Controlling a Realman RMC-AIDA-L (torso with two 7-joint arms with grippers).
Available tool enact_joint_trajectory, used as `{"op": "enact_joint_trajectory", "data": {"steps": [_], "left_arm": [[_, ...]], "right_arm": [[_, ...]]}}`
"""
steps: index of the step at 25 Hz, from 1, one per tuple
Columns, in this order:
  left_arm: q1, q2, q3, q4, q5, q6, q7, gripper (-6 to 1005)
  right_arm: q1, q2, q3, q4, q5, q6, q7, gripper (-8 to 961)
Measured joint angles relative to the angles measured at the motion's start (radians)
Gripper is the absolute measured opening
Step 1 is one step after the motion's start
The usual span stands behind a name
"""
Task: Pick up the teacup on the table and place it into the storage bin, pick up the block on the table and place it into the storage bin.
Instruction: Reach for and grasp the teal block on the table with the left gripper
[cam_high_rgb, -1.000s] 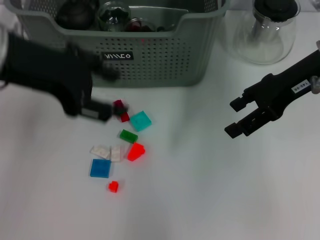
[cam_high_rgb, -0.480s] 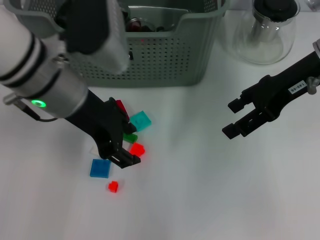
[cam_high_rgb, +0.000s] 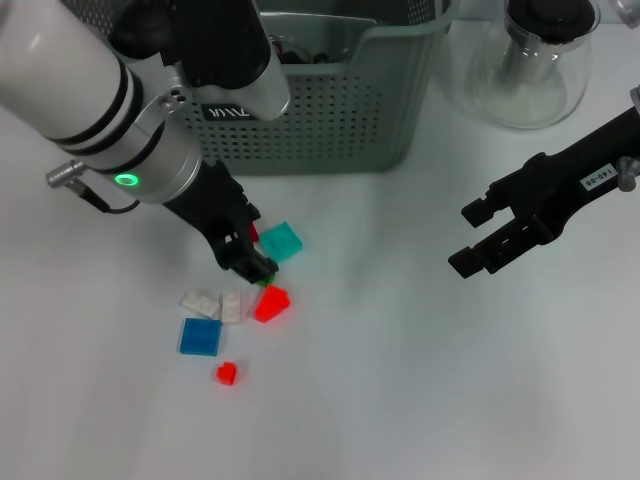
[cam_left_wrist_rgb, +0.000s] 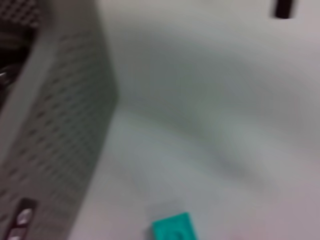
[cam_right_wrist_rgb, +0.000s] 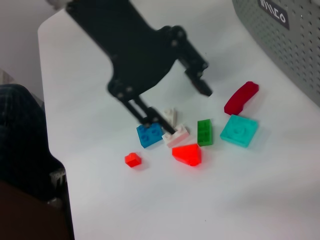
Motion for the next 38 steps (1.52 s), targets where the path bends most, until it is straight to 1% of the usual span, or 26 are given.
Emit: {"op": "enact_joint_trajectory", "data": {"steps": [1,6,12,17,18,24,27,38], "left_arm": [[-0.005,0.0,0.0,-0.025,0.013,-0.034,-0.015,676],[-0.019,0.003,-0.018,-0.085,0.025,-0.105,-0.041,676],[-0.041,0.003,-0.052,-0.143,0.026,-0.13,-0.044,676],[-0.047,-0.004,-0.034,-0.15,0.012,-0.128,-0.049,676],[-0.064,-0.007,-0.02,-0.178,-0.004,-0.145,-0.066,676],[-0.105,-0.006,0.022,-0.251,-0.014,-0.201,-0.111,676],[-0.114,-0.006,0.047,-0.275,-0.014,-0.234,-0.129,675],[-0.14,-0.003,0.072,-0.348,-0.001,-0.302,-0.162,675]], "right_arm": [[0.0,0.0,0.0,0.003,0.0,0.001,0.0,928],[0.0,-0.001,0.0,0.007,0.0,0.004,0.0,927],[0.001,-0.003,0.0,0.009,-0.002,0.004,0.0,928],[0.001,-0.003,0.0,0.013,-0.003,0.004,0.0,928],[0.001,-0.003,0.0,0.015,-0.003,0.004,0.0,928],[0.004,-0.004,-0.004,0.019,-0.003,0.009,-0.003,927],[0.004,-0.004,-0.005,0.019,-0.003,0.011,-0.004,927],[0.007,-0.004,-0.007,0.02,-0.007,0.022,-0.009,927]]}}
